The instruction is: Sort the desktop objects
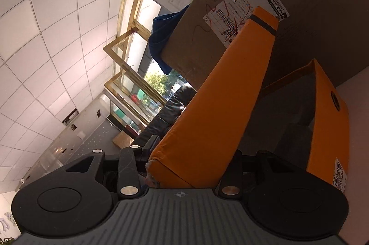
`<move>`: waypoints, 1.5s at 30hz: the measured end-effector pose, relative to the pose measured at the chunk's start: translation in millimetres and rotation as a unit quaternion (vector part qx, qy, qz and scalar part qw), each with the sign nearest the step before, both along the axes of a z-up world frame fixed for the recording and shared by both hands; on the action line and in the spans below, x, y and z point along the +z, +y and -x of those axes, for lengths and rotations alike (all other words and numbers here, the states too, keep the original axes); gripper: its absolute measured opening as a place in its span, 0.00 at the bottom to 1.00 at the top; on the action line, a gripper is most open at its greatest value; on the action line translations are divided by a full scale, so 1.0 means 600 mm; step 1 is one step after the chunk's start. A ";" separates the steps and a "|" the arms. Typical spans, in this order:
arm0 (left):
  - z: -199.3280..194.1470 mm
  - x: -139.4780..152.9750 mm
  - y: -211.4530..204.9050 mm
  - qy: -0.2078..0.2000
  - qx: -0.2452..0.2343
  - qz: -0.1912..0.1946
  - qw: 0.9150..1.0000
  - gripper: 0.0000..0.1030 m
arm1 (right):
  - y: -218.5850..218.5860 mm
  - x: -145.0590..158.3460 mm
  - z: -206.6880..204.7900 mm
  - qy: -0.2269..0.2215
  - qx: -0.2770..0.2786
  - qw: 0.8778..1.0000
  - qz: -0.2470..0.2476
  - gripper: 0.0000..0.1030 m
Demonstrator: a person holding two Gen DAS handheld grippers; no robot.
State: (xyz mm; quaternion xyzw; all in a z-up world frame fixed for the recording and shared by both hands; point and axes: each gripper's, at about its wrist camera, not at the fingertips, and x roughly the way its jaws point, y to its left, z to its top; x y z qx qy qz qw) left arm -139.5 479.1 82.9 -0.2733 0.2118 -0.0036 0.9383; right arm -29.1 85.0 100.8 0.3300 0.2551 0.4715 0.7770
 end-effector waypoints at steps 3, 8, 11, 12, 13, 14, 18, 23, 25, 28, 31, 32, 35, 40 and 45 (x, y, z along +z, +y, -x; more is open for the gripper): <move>-0.005 -0.007 -0.004 -0.003 0.008 -0.015 1.000 0.98 | 0.001 -0.006 -0.003 -0.005 0.000 1.000 0.008 0.39; -0.015 -0.020 -0.002 0.003 0.012 -0.023 1.000 0.98 | 0.011 -0.005 0.008 -0.028 -0.010 0.999 0.037 0.44; -0.018 -0.018 -0.003 0.004 0.013 -0.025 1.000 0.98 | 0.010 -0.003 0.013 -0.036 -0.023 0.998 0.048 0.49; -0.019 -0.017 -0.003 0.005 0.014 -0.026 1.000 0.98 | 0.009 -0.001 0.016 -0.042 -0.030 0.997 0.052 0.52; -0.019 -0.015 -0.004 0.005 0.015 -0.027 0.999 0.98 | 0.009 0.001 0.020 -0.050 -0.037 0.996 0.060 0.54; -0.018 -0.014 -0.004 0.005 0.017 -0.028 0.999 0.98 | 0.010 0.004 0.025 -0.060 -0.044 0.995 0.070 0.58; -0.020 -0.011 -0.010 0.013 0.019 -0.036 0.999 1.00 | 0.014 0.015 0.049 -0.093 -0.083 0.986 0.112 0.90; -0.021 -0.007 -0.019 0.017 0.026 -0.048 0.998 1.00 | 0.002 0.010 0.046 -0.067 -0.092 0.987 0.114 0.90; -0.021 -0.006 -0.019 0.018 0.028 -0.045 0.998 1.00 | 0.000 0.009 0.043 -0.059 -0.099 0.986 0.119 0.90; -0.023 -0.005 -0.019 0.020 0.031 -0.045 0.998 1.00 | 0.001 0.009 0.043 -0.057 -0.126 0.980 0.140 0.90; -0.024 -0.005 -0.022 0.023 0.032 -0.051 0.998 1.00 | 0.003 0.013 0.046 -0.054 -0.145 0.975 0.158 0.90; -0.025 -0.006 -0.023 0.024 0.031 -0.055 0.998 1.00 | 0.002 0.014 0.046 -0.050 -0.148 0.975 0.159 0.90; -0.025 -0.007 -0.023 0.024 0.032 -0.056 0.998 1.00 | 0.002 0.018 0.048 -0.052 -0.161 0.971 0.170 0.90; -0.013 -0.002 -0.019 0.009 0.056 -0.037 0.998 1.00 | 0.008 0.032 0.078 -0.112 -0.245 0.940 0.211 0.93; -0.015 0.002 -0.029 0.013 0.057 -0.054 0.997 1.00 | 0.001 0.045 0.096 -0.161 -0.288 0.918 0.220 1.00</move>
